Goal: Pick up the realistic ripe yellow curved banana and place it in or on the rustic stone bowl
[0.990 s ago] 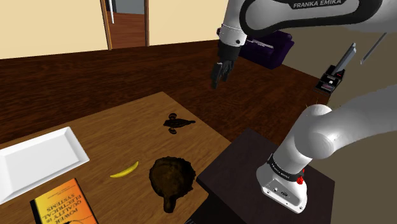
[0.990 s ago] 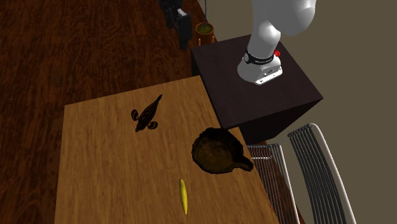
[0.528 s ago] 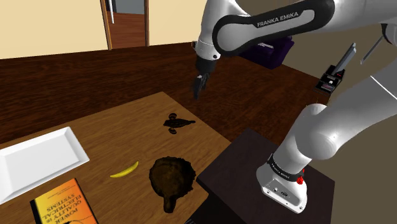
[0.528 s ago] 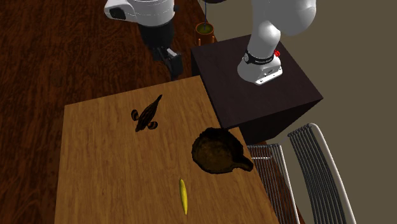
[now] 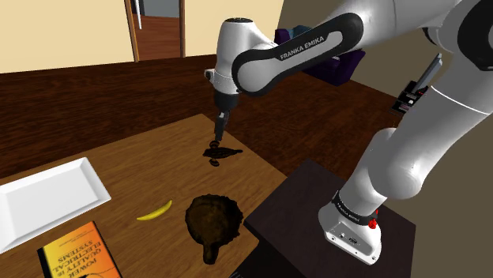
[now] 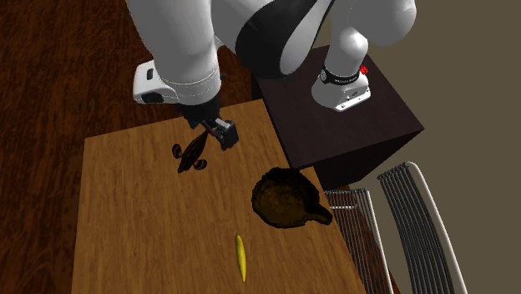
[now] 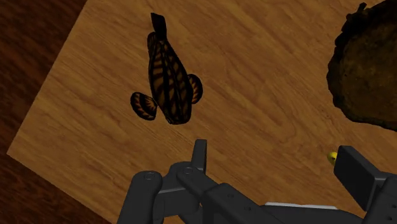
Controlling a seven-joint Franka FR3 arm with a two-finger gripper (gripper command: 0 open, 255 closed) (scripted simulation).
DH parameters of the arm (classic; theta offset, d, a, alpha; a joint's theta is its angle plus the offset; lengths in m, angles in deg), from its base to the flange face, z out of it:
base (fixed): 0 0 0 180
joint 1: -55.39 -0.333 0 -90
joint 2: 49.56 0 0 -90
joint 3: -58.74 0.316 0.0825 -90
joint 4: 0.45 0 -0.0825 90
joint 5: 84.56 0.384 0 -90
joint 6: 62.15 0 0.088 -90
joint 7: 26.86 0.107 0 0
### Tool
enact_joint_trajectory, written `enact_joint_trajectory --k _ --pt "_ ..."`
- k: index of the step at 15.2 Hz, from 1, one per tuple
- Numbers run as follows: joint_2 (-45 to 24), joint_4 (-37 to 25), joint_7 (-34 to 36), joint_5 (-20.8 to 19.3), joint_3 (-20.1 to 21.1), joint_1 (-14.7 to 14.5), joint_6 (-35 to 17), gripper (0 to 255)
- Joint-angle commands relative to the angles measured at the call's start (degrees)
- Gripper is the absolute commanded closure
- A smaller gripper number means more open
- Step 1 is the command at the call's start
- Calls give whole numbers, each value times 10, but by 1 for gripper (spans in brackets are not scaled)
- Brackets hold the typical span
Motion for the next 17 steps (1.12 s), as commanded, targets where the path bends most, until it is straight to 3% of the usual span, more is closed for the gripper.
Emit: enact_joint_trajectory --k 1,9,17 --pt "-38 -13 -17 -11 7 -7 -27 0" --pt "-182 -87 -54 -75 38 -45 -99 0" --pt "-318 -173 -83 -156 49 -102 -146 0"
